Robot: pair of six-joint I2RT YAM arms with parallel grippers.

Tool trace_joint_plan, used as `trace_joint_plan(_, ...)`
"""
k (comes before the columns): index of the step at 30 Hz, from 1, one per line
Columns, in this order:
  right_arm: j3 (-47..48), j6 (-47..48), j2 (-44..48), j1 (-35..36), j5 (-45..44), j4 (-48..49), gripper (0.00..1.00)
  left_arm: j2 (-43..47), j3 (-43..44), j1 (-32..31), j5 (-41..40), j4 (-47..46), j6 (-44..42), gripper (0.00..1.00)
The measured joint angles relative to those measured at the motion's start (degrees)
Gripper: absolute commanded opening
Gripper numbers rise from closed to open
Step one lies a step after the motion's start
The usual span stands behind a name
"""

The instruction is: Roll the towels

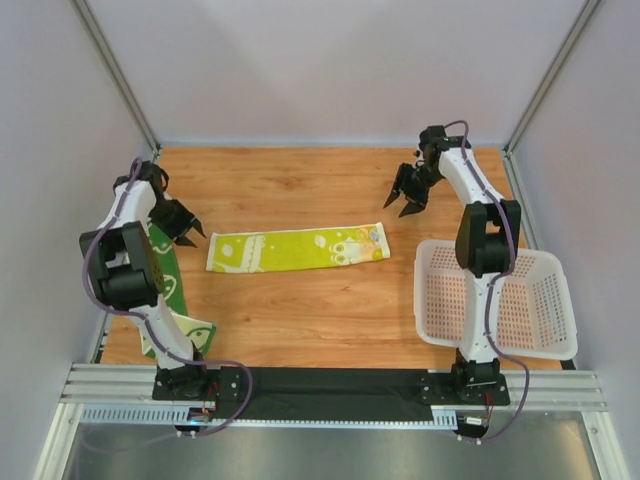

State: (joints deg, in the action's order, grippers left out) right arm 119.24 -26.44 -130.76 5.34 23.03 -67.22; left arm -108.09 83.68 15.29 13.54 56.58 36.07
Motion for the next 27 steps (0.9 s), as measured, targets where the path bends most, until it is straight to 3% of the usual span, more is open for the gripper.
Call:
trace_joint_plan(7,-14.9,2.4,10.9,6.8,-2.7,3.7,0.54,14.6,-8.9,-0.5,-5.4,-0.9,-2.8,0.45)
trace_joint_plan(14,-24.0,2.7,12.8,8.9,-6.6,5.4,0.55,25.9,-17.4,-2.8,-7.6,-0.7,-8.0,0.44)
trace_joint_plan(21,-27.5,2.3,13.0,8.6,-10.1,6.0,0.55,37.3,-24.8,-3.0,-7.5,-1.2,-12.8,0.44)
trace_joint_plan(27,-28.4,1.4,13.0,8.9,-11.1,7.1,0.55,39.3,-29.2,-3.0,-6.1,-2.8,-14.0,0.43)
